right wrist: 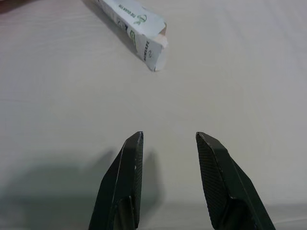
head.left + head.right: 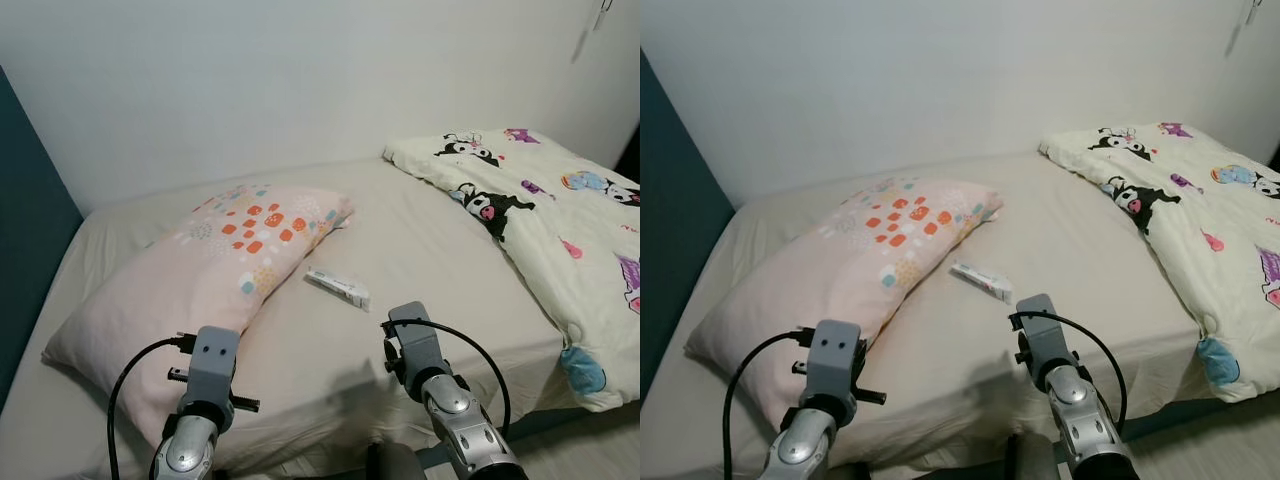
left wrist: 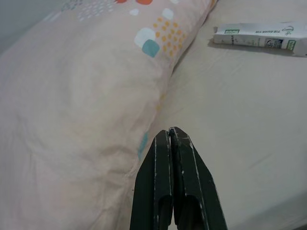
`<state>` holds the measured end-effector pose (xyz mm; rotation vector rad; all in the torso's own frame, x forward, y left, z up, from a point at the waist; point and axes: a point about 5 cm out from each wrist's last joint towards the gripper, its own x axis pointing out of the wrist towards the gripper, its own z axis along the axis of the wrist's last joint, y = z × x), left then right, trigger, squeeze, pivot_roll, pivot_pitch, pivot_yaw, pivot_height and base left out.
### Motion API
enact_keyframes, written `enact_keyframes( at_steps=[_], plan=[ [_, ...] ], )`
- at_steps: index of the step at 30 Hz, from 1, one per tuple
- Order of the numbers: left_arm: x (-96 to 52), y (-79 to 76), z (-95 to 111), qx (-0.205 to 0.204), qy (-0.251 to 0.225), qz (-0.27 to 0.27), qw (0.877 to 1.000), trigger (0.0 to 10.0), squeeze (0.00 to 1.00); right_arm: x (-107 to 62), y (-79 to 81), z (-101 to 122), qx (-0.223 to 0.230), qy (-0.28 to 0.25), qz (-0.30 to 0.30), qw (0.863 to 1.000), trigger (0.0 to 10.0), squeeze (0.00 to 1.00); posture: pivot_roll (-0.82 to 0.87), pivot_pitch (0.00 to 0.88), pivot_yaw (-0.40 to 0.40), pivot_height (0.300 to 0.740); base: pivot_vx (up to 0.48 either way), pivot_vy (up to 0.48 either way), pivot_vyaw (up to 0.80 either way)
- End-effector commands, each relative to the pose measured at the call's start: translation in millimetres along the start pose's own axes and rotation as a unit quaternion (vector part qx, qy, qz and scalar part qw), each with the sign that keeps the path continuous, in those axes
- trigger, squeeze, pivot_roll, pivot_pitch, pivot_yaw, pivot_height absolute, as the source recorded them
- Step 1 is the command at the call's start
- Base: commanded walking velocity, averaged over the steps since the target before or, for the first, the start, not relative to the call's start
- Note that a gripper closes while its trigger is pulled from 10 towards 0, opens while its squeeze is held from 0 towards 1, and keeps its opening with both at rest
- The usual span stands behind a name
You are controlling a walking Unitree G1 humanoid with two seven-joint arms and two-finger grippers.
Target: Clean up the room
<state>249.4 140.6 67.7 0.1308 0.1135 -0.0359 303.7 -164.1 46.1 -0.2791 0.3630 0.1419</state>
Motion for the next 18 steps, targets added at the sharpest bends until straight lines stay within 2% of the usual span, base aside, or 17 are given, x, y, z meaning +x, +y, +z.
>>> enact_keyframes(
  at_steps=[1,6,9,10,11,12,17,18],
  plan=[
    [-2.1,2.4,-2.8,0.014,0.007,-0.009,1.0,10.0,0.0,1.5,2.0,3.5,0.01,-0.009,0.004,1.0,10.0,0.0,-0.09,0.0,-0.009,0.566,0.0,0.0,0.0],
    [-2.2,4.5,0.4,0.02,-0.004,-0.025,0.999,10.0,0.0,7.2,0.1,12.3,0.006,-0.018,0.003,1.0,10.0,0.0,-0.09,0.009,-0.004,0.566,0.0,0.0,0.0],
    [-2.3,7.0,10.0,0.029,-0.031,-0.053,0.998,10.0,0.0,20.8,-6.0,29.2,0.001,-0.024,-0.001,1.0,10.0,0.0,-0.08,0.035,-0.002,0.566,0.0,0.0,0.0],
    [-2.3,7.0,10.0,0.029,-0.031,-0.053,0.998,10.0,0.0,20.8,-6.0,29.2,0.001,-0.024,-0.001,1.0,10.0,0.0,-0.08,0.035,-0.002,0.566,0.0,0.0,0.0],
    [-2.2,8.1,17.2,0.035,-0.047,-0.068,0.996,10.0,0.0,28.3,-10.0,39.7,-0.003,-0.024,-0.003,1.0,10.0,0.75,-0.08,0.052,-0.007,0.566,0.0,0.0,0.0],
    [-1.5,9.6,24.8,0.042,-0.062,-0.08,0.994,10.0,0.0,35.1,-13.4,51.2,-0.008,-0.025,-0.004,1.0,10.0,1.0,-0.06,0.07,-0.011,0.566,0.0,0.0,0.0],
    [-0.5,12.3,34.4,0.053,-0.077,-0.089,0.992,10.0,0.0,41.8,-16.8,65.7,-0.014,-0.026,-0.005,1.0,10.0,1.0,-0.05,0.089,-0.019,0.566,0.0,0.0,0.0],
    [-0.6,15.7,39.8,0.055,-0.082,-0.087,0.991,10.0,0.0,44.3,-18.1,72.7,-0.015,-0.029,-0.003,0.999,10.0,1.0,-0.02,0.121,-0.026,0.566,0.0,0.0,0.0]
  ],
)
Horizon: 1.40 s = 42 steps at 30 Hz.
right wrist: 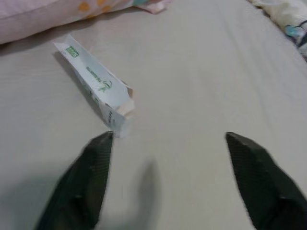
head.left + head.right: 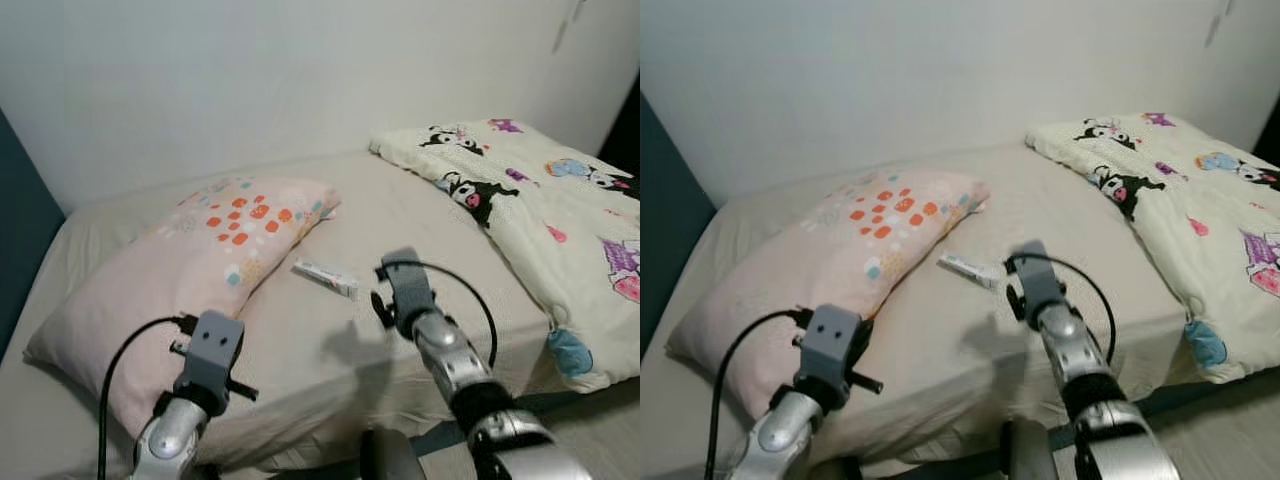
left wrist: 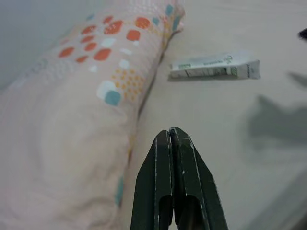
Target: Clean up the room
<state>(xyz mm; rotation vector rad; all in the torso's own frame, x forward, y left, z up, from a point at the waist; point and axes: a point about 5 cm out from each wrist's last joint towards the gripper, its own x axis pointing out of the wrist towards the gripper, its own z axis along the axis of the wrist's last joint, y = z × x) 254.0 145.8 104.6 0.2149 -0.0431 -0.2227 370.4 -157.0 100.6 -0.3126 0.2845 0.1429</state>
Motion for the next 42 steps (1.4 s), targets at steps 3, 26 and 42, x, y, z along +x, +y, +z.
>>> enact_keyframes(
  at_steps=[3,26,42],
  plan=[
    [-2.3,11.4,9.5,0.01,-0.002,0.0,1.0,10.0,0.0,5.0,-1.0,7.9,0.001,0.004,0.009,1.0,10.0,1.0,-0.01,0.142,-0.027,0.566,0.0,0.0,0.0],
    [-14.1,13.1,34.2,0.025,-0.011,-0.078,0.997,10.0,0.0,12.3,-18.1,34.1,-0.026,-0.018,-0.01,0.999,10.0,0.0,0.04,0.253,-0.001,0.566,0.0,0.0,0.0],
    [-5.7,4.8,69.3,-0.024,-0.053,-0.086,0.995,10.0,0.0,14.5,-24.7,56.5,0.002,-0.052,-0.027,0.998,10.0,0.07,0.09,0.342,0.019,0.566,0.0,0.0,0.0]
  ],
)
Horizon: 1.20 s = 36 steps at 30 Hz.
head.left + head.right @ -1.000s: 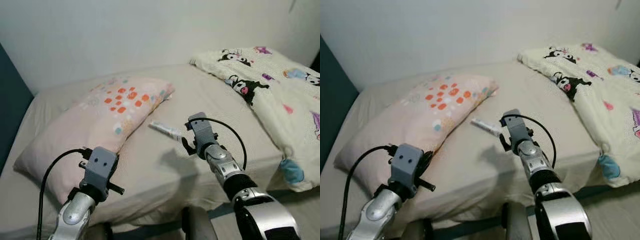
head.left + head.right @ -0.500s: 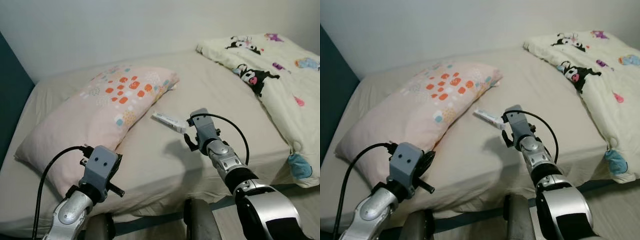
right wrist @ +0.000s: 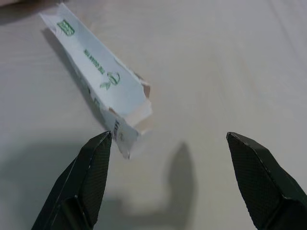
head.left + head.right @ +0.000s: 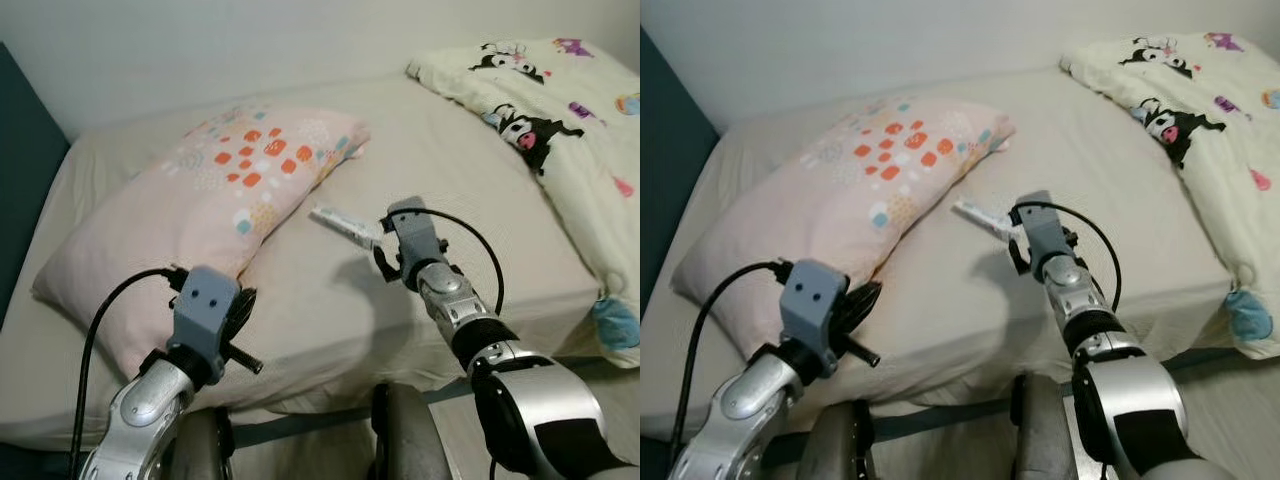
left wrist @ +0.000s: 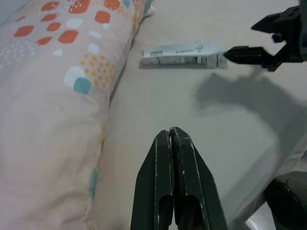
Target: Clean up the room
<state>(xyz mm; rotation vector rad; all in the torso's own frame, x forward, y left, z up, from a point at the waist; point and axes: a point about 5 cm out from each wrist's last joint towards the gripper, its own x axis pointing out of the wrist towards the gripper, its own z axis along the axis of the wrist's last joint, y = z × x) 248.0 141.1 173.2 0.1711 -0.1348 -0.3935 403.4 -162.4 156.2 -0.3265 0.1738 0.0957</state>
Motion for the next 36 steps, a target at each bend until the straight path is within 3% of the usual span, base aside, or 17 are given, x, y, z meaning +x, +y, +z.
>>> enact_keyframes(
  at_steps=[1,2,3,10,11,12,14,15,16,24,36],
  plan=[
    [-1.5,-6.0,4.6,-0.006,-0.003,-0.006,1.0,10.0,0.0,0.4,2.9,2.2,0.015,-0.01,0.01,1.0,10.0,0.7,0.1,0.347,0.02,0.566,0.0,0.0,0.0],
    [-1.5,-6.0,4.6,-0.006,-0.003,-0.006,1.0,10.0,0.0,0.4,2.9,2.2,0.015,-0.01,0.01,1.0,10.0,0.7,0.1,0.347,0.02,0.566,0.0,0.0,0.0],
    [-2.2,-7.3,8.1,-0.006,-0.009,-0.005,1.0,10.0,0.0,0.9,3.6,5.5,0.033,-0.017,0.014,0.999,10.0,1.0,0.11,0.349,0.023,0.566,0.0,0.0,0.0],
    [-6.4,-10.5,17.5,0.003,-0.019,-0.003,1.0,10.0,0.0,2.4,10.2,13.8,0.111,-0.034,0.036,0.993,10.0,1.0,0.13,0.351,0.041,0.566,0.0,0.0,0.0],
    [-10.3,-11.6,20.1,0.005,-0.02,0.004,1.0,10.0,0.0,2.7,19.1,16.0,0.146,-0.039,0.064,0.987,10.0,0.86,0.14,0.352,0.05,0.566,0.0,0.0,0.0],
    [-11.8,-11.8,21.2,0.003,-0.019,0.008,1.0,10.0,0.0,2.7,22.4,16.4,0.153,-0.04,0.073,0.985,10.0,0.7,0.14,0.351,0.047,0.566,0.0,0.0,0.0],
    [-12.5,-11.9,21.7,0.001,-0.019,0.01,1.0,10.0,0.0,2.7,24.2,16.6,0.156,-0.04,0.078,0.984,10.0,0.7,0.14,0.351,0.047,0.566,0.0,0.0,0.0],
    [-13.1,-12.2,22.5,0.002,-0.019,0.011,1.0,10.0,0.0,2.6,27.2,15.8,0.155,-0.038,0.084,0.984,10.0,0.27,0.15,0.353,0.055,0.566,0.0,0.0,0.0],
    [-13.5,-12.8,23.7,0.001,-0.02,0.012,1.0,10.0,0.0,2.4,29.8,14.6,0.154,-0.036,0.087,0.984,10.0,0.01,0.15,0.353,0.057,0.566,0.0,0.0,0.0],
    [-15.5,-15.5,31.1,-0.004,-0.024,0.015,1.0,10.0,0.0,2.0,37.6,8.7,0.148,-0.018,0.08,0.986,10.0,0.0,0.18,0.361,0.065,0.566,0.0,0.0,0.0],
    [-22.0,-15.8,36.0,-0.011,-0.016,0.017,1.0,10.0,0.0,0.6,27.5,-5.0,0.183,0.008,0.029,0.983,10.0,0.0,0.19,0.371,0.089,0.566,0.0,0.0,0.0]
  ],
)
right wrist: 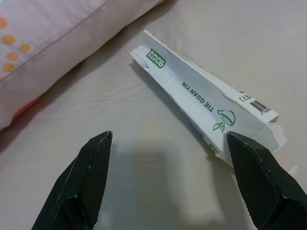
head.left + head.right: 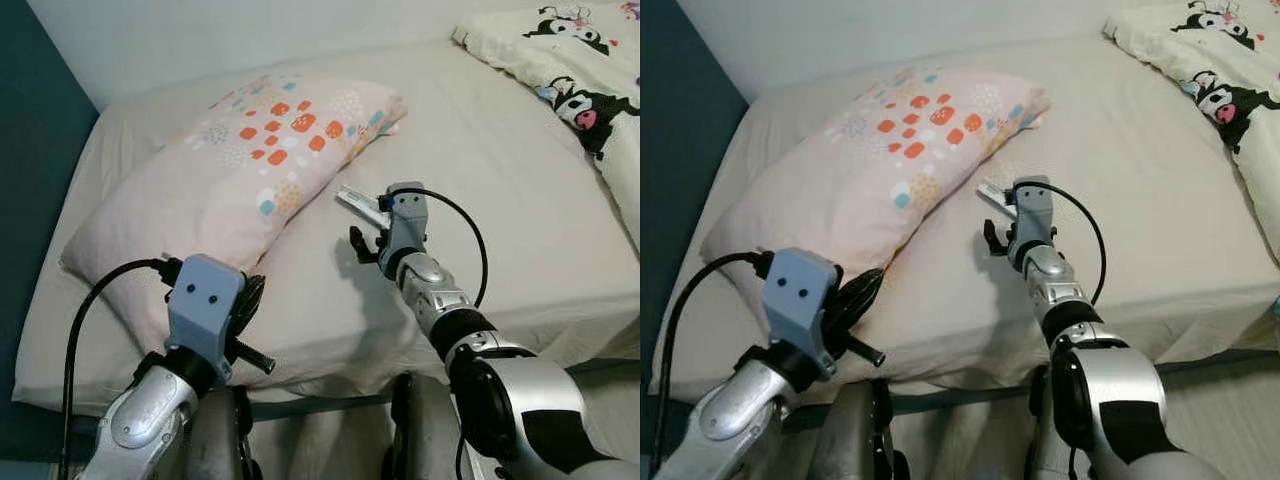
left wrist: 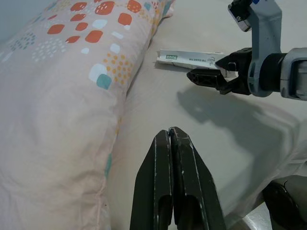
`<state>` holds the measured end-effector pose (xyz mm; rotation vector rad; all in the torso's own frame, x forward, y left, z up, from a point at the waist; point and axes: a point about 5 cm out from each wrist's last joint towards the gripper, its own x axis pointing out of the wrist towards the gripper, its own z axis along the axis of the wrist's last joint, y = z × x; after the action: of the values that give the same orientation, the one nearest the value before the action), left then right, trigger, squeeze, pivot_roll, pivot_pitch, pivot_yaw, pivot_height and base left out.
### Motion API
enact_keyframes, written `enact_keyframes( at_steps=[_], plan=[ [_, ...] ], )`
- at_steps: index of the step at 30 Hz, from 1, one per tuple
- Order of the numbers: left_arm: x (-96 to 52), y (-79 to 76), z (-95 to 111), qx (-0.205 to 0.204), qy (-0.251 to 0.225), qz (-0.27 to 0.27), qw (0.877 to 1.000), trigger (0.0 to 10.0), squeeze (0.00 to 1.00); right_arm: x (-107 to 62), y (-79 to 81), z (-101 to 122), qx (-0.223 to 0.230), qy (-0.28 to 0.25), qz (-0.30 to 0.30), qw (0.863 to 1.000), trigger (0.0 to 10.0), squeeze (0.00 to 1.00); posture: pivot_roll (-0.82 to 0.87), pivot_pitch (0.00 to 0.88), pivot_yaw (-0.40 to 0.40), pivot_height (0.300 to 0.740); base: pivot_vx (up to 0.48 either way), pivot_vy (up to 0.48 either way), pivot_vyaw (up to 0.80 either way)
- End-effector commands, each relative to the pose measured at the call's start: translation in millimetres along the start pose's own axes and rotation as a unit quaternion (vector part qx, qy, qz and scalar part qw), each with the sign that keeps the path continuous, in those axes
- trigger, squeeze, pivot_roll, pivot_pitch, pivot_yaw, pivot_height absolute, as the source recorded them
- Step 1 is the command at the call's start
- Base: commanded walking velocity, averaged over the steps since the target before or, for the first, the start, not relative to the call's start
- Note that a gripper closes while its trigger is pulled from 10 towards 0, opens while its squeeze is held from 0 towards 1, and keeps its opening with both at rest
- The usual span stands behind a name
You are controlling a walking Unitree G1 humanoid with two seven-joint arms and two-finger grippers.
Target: Clean up the room
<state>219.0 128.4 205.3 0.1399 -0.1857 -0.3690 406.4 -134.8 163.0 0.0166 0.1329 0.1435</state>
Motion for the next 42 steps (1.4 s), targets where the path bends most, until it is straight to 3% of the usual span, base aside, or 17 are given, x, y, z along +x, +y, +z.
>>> enact_keyframes(
  at_steps=[1,7,15,30,31,32,33,34,42],
  plan=[
    [-3.1,0.4,-1.3,-0.002,0.009,0.001,1.0,10.0,0.0,-4.4,-4.9,-20.6,0.015,0.037,-0.018,0.999,10.0,0.0,0.19,0.369,0.091,0.566,0.0,0.0,0.0],
    [-0.7,1.2,1.0,0.0,0.008,-0.001,1.0,10.0,0.0,-5.2,-15.7,-15.9,0.005,0.025,-0.047,0.999,10.0,0.0,0.19,0.367,0.094,0.566,0.0,0.0,0.0],
    [-0.5,1.7,2.1,0.002,0.009,-0.004,1.0,10.0,0.0,-6.1,-27.5,-11.3,0.08,0.014,-0.074,0.994,10.0,0.0,0.19,0.362,0.098,0.566,0.0,0.0,0.0],
    [0.2,3.5,0.2,0.011,0.02,-0.003,1.0,10.0,0.0,-5.7,-27.3,-10.2,0.072,0.017,-0.071,0.995,10.0,0.0,0.2,0.359,0.1,0.566,0.0,0.0,0.0],
    [0.3,3.7,0.0,0.011,0.021,-0.002,1.0,10.0,0.0,-5.6,-27.2,-10.1,0.073,0.016,-0.07,0.995,4.4,0.0,0.2,0.359,0.1,0.566,0.0,0.0,0.0],
    [0.3,3.7,0.0,0.011,0.021,-0.002,1.0,10.0,0.0,-5.6,-27.2,-10.1,0.073,0.016,-0.07,0.995,4.4,0.0,0.2,0.359,0.1,0.566,0.0,0.0,0.0],
    [0.3,3.9,-0.3,0.011,0.022,-0.001,1.0,10.0,0.0,-5.6,-27.1,-10.1,0.075,0.016,-0.069,0.995,2.6,0.0,0.2,0.358,0.099,0.566,0.0,0.0,0.0],
    [0.2,4.1,-0.5,0.012,0.022,0.0,1.0,10.0,0.0,-5.7,-26.9,-10.4,0.078,0.016,-0.068,0.995,0.0,0.0,0.2,0.358,0.099,0.566,0.0,0.0,0.0],
    [-0.4,4.9,-0.9,0.013,0.025,0.003,1.0,10.0,0.0,-5.8,-24.9,-12.7,0.083,0.019,-0.063,0.994,0.0,0.0,0.2,0.358,0.102,0.566,0.0,0.0,0.0]
  ],
)
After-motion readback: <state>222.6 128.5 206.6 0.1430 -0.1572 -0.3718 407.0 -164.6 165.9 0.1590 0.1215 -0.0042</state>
